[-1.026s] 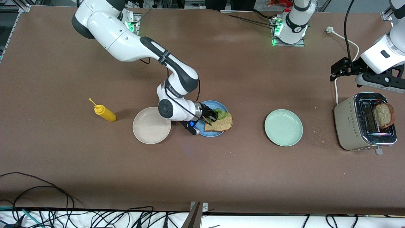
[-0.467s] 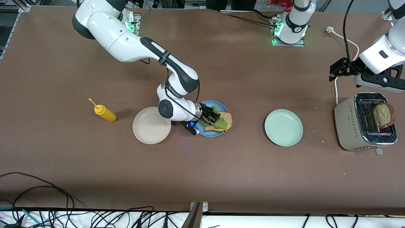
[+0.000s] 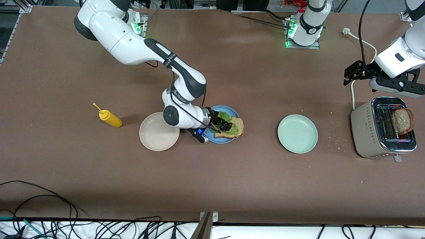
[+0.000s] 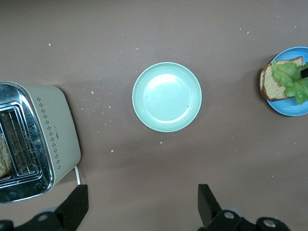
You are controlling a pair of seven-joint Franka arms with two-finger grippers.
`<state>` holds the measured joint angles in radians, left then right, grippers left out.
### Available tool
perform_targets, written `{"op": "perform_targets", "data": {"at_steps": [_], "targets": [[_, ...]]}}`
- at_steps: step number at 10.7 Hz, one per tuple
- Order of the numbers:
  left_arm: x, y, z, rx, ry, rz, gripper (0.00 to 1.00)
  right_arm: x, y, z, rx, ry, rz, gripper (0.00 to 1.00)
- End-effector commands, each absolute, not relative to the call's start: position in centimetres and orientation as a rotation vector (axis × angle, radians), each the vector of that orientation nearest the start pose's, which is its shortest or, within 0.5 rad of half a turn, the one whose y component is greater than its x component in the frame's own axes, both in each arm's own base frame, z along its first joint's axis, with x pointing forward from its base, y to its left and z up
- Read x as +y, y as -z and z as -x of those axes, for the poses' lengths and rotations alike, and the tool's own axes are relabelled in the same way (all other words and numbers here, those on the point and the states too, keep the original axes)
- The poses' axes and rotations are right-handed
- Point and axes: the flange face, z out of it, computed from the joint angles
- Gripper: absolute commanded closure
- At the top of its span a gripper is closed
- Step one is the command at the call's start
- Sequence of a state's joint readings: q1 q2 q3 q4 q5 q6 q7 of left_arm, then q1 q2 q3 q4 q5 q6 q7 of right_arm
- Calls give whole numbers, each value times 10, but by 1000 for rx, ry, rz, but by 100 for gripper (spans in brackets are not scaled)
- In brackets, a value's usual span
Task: Make sandwich in blue plate with both arms
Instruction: 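Draw the right gripper back beside the mustard bottle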
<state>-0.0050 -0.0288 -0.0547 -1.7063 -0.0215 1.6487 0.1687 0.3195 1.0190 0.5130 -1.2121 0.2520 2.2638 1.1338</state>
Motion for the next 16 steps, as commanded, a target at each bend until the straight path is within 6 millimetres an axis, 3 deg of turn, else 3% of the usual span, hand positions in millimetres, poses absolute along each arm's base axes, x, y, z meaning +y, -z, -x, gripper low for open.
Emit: {"op": "perform_targets", "data": {"at_steps": [1, 4, 8, 10, 13, 16], "targets": [[-35, -586, -544, 372, -45, 3154, 0, 431, -288, -624, 877, -786, 2440, 0], [-33, -588, -544, 369, -38, 3154, 0, 359, -362, -640, 758, -770, 2553, 0], [-32, -592, -547, 370, -27, 3145, 0, 250, -434, -648, 349, -639, 2782, 0], [-32, -592, -547, 367, -27, 3144, 0, 199, -469, -655, 133, -496, 2831, 0], [-33, -590, -547, 370, -32, 3145, 0, 121, -492, -655, -223, -443, 2841, 0], [-34, -590, -547, 372, -32, 3145, 0, 42, -494, -660, -519, -333, 2731, 0]]}}
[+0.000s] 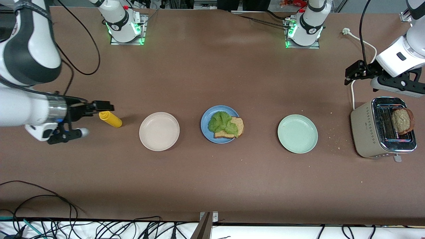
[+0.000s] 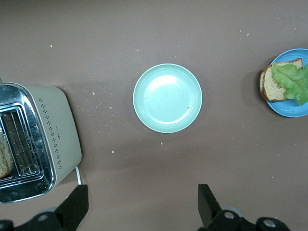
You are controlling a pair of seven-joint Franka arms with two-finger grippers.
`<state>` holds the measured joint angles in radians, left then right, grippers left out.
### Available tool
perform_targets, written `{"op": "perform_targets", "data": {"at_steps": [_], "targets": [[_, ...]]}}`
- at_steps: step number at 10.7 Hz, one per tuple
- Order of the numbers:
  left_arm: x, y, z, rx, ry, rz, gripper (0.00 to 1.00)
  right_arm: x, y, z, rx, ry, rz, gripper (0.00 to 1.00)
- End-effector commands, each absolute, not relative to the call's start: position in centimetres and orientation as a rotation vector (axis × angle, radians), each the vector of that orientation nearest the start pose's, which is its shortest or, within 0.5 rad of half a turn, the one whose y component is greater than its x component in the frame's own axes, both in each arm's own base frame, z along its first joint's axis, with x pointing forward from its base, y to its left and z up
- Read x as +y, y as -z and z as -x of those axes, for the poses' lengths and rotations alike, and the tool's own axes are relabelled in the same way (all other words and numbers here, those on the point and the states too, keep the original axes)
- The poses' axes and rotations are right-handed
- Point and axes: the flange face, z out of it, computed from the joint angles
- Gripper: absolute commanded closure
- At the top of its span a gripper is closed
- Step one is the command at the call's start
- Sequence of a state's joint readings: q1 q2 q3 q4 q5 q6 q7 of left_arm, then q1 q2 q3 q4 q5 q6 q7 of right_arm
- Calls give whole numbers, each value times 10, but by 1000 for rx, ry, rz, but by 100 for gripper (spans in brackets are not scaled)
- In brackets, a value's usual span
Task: Make sandwich in blue plate with both arms
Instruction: 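Draw the right gripper back beside the mustard bottle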
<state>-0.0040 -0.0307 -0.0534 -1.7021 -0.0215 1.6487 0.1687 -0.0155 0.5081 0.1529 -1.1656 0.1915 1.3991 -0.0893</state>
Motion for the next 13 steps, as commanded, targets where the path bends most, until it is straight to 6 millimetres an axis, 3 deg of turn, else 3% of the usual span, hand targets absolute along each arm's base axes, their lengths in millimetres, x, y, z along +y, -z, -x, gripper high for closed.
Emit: {"op": "perform_targets", "data": {"at_steps": [1, 5, 7, 10, 13], "targets": [[-34, -590, -547, 372, -32, 3145, 0, 15, -484, -660, -601, -292, 2634, 0], [-34, -588, -548, 372, -36, 3145, 0, -67, -435, -649, -890, -104, 2355, 0], [-34, -588, -548, 372, -36, 3145, 0, -101, -388, -641, -1039, 26, 2171, 0], [-34, -587, -548, 372, -39, 3146, 0, -145, -340, -637, -1252, 274, 1938, 0], [-34, -588, -549, 372, -36, 3145, 0, -184, -299, -624, -1304, 441, 1782, 0]]}}
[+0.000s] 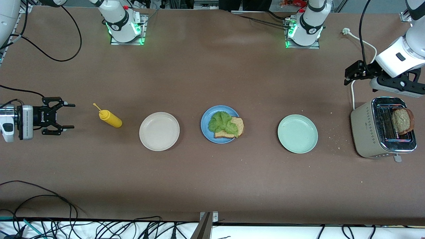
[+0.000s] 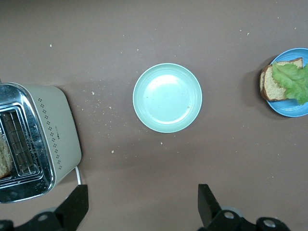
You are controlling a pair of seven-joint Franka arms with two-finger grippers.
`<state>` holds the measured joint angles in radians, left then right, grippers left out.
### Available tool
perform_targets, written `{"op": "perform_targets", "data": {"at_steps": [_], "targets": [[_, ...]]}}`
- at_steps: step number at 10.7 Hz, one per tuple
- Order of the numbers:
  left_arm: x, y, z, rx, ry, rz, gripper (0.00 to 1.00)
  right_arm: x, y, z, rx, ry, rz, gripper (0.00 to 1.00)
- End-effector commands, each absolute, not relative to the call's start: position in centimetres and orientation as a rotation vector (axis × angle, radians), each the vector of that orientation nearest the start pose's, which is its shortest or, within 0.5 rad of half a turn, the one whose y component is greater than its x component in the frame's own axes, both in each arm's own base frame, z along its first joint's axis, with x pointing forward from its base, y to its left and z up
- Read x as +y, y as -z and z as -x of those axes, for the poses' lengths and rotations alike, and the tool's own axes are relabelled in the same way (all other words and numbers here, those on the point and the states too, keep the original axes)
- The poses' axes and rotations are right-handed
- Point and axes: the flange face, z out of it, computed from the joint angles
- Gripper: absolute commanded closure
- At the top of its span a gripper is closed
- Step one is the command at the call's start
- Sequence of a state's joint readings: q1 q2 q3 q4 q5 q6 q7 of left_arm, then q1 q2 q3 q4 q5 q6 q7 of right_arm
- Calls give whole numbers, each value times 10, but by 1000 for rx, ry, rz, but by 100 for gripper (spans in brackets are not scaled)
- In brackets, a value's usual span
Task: Make sandwich in blue plate with both arms
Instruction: 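Close the right gripper around the yellow mustard bottle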
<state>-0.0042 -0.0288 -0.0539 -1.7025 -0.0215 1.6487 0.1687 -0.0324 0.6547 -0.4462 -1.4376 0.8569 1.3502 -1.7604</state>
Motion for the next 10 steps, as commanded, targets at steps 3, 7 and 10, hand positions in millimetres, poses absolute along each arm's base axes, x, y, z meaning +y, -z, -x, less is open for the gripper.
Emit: {"op": "perform_targets", "data": {"at_steps": [3, 7, 10], "targets": [[-36, -585, -550, 365, -41, 3148, 0, -207, -261, -614, -1326, 654, 1611, 0], [-31, -592, -551, 360, -18, 3158, 0, -229, -223, -599, -1347, 782, 1501, 0], [-11, -595, -553, 295, -3, 3181, 0, -221, -183, -592, -1327, 857, 1407, 0]]}}
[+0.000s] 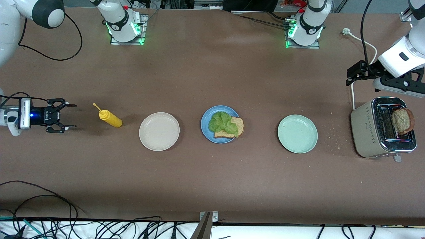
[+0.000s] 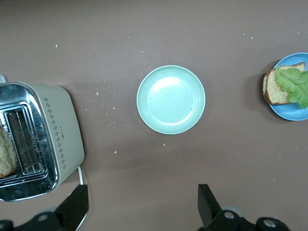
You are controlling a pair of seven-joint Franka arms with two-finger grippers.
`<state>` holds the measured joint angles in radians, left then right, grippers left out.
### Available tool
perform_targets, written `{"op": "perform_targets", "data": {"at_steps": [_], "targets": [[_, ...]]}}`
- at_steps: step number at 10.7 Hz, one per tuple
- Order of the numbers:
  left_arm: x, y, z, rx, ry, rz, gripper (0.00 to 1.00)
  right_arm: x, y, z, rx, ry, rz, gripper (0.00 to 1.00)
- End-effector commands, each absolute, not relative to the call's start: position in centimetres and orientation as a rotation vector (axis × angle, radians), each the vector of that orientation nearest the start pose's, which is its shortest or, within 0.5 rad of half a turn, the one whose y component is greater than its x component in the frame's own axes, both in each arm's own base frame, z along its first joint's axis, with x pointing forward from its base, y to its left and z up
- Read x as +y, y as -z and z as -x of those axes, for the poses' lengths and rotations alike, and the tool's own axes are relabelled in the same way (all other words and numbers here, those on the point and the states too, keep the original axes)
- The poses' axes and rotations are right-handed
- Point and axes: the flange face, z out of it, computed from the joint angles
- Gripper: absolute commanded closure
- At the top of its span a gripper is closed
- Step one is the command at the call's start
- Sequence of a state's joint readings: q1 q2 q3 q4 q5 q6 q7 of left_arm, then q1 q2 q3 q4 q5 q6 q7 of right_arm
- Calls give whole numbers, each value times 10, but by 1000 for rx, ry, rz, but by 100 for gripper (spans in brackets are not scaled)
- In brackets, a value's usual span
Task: Make sandwich in blue plate with both arms
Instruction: 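Close the right gripper around the yellow mustard bottle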
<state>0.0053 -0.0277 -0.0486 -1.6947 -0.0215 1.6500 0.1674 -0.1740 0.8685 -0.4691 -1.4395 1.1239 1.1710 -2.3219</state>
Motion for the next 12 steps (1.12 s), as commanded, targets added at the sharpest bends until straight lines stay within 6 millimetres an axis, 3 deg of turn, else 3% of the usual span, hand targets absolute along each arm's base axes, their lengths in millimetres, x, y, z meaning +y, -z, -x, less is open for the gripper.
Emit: {"op": "perform_targets", "data": {"at_steps": [1, 5, 10, 12], "targets": [[-10, -597, -552, 295, 0, 3182, 0, -217, -169, -590, -1326, 881, 1376, 0], [-10, -593, -547, 299, -61, 3185, 0, -222, -132, -579, -1314, 943, 1344, 0], [-10, -594, -547, 299, -63, 3186, 0, -183, -95, -586, -1246, 1023, 1270, 0], [-10, -594, -547, 301, -63, 3186, 0, -165, -91, -591, -1237, 1026, 1244, 0]]}}
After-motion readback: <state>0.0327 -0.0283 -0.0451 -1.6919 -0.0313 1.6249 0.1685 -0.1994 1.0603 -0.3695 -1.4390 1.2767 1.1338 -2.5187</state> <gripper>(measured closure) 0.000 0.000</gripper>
